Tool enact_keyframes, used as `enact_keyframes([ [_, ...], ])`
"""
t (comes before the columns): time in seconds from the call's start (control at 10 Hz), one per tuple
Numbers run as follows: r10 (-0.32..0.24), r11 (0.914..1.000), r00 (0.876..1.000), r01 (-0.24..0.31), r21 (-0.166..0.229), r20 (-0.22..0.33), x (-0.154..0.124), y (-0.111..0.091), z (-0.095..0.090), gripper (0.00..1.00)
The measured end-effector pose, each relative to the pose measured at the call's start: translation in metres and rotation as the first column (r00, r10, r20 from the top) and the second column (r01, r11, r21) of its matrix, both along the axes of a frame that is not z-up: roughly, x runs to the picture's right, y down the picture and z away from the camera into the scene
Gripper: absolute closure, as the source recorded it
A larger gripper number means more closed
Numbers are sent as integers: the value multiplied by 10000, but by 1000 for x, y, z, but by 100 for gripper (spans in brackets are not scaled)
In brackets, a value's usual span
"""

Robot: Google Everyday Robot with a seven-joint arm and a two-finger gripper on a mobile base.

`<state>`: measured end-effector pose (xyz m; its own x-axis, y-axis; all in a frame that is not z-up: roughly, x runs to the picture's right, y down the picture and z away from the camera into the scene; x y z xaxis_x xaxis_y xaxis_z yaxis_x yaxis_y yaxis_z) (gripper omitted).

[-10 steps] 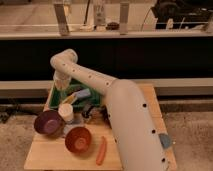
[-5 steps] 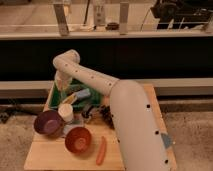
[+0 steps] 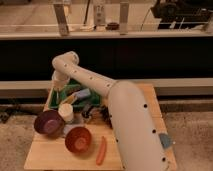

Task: Place fork in tray

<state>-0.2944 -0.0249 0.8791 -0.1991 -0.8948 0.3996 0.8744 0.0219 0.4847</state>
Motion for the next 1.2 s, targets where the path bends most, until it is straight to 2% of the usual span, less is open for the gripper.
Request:
enact_keyframes([
  [0.5,-97,10000,9993,98,-8,371,-7,-2,-2,20],
  [0.9,-486,9985,9970,469,290,610,-10,-3,-6,20],
  [1.2,-499,9984,9969,481,299,616,-10,-3,-6,20],
])
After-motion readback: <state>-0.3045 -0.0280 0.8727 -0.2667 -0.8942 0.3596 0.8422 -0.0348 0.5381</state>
